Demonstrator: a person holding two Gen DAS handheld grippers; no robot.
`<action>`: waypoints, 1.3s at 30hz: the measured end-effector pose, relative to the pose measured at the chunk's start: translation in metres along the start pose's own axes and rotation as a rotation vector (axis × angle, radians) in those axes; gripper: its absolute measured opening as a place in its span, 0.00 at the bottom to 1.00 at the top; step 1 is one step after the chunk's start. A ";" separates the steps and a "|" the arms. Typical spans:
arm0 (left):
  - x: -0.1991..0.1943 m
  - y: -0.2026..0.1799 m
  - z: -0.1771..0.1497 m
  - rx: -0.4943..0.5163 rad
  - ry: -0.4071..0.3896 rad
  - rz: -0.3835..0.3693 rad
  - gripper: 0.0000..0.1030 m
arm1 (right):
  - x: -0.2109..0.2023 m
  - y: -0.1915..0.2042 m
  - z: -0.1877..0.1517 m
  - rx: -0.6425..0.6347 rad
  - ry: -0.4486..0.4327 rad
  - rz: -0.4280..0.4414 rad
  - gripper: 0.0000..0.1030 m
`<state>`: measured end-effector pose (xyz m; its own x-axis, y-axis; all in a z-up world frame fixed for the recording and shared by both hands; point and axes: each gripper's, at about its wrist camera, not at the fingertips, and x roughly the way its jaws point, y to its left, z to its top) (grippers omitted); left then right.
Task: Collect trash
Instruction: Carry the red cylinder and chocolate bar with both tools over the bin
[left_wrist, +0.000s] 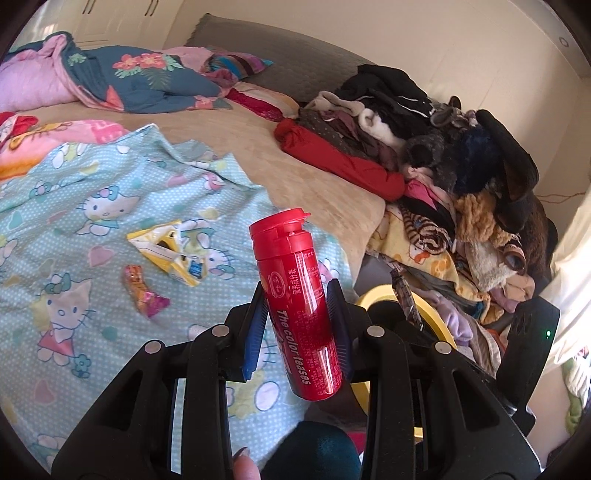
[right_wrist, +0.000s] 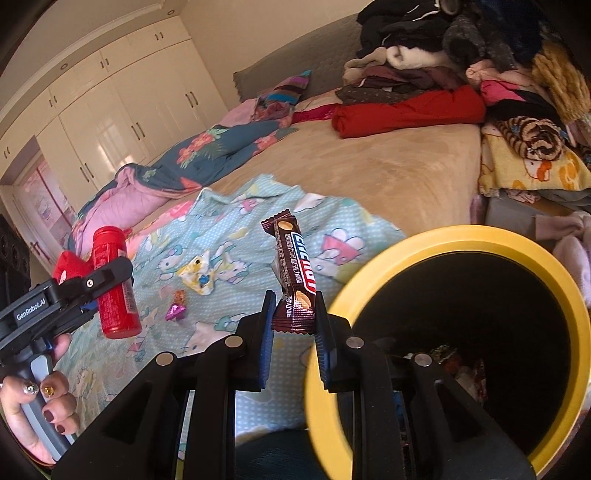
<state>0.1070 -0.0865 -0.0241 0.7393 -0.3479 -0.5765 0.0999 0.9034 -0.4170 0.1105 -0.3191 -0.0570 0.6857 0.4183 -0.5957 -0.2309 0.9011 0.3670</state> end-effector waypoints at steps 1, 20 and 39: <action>0.001 -0.003 -0.001 0.005 0.003 -0.004 0.25 | -0.002 -0.005 0.000 0.009 -0.002 -0.004 0.19; 0.023 -0.048 -0.013 0.117 0.058 -0.048 0.25 | -0.025 -0.058 0.000 0.118 -0.038 -0.058 0.19; 0.054 -0.094 -0.038 0.222 0.148 -0.154 0.25 | -0.041 -0.114 -0.003 0.219 -0.055 -0.158 0.19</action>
<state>0.1120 -0.1998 -0.0431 0.6010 -0.5029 -0.6212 0.3582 0.8643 -0.3531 0.1064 -0.4391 -0.0768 0.7395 0.2621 -0.6201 0.0328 0.9060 0.4220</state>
